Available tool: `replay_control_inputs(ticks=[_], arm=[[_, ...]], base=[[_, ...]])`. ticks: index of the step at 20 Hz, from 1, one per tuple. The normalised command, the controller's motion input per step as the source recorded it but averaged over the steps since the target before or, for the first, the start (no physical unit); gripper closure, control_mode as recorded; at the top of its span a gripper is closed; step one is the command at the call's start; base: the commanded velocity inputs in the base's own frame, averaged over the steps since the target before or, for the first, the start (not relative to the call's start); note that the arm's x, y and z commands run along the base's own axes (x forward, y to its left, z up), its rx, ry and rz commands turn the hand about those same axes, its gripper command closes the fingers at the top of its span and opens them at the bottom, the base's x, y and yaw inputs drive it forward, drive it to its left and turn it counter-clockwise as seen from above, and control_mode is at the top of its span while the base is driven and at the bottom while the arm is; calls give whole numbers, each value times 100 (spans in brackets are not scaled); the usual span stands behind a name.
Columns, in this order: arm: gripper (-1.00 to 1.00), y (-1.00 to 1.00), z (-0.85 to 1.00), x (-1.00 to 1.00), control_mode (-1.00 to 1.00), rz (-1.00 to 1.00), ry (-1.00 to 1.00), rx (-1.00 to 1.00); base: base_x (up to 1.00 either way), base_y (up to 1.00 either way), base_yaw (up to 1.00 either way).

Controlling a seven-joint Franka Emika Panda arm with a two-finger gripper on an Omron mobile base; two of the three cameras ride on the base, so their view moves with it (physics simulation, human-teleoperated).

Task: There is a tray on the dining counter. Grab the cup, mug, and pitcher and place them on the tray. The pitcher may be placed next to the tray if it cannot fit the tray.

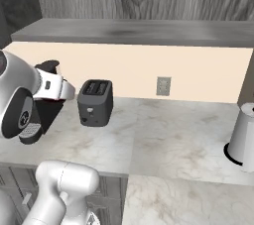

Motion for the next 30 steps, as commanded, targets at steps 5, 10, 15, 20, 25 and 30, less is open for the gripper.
replay_control_inputs(ticks=[5, 10, 15, 20, 25, 30], arm=[[100, 0, 0, -1, 100, 0, 0, 0], [100, 0, 0, 0, 100, 0, 0, 0], [100, 0, 0, 0, 100, 0, 0, 0], [100, 0, 0, 0, 100, 0, 0, 0], [100, 0, 0, 0, 100, 0, 0, 0], [100, 0, 0, 0, 100, 0, 0, 0]], base=[[-21, 0, 0], [-61, 4, 0], [-56, 21, -1], [-45, 31, -8], [-48, 15, -7], [-72, 7, 0]])
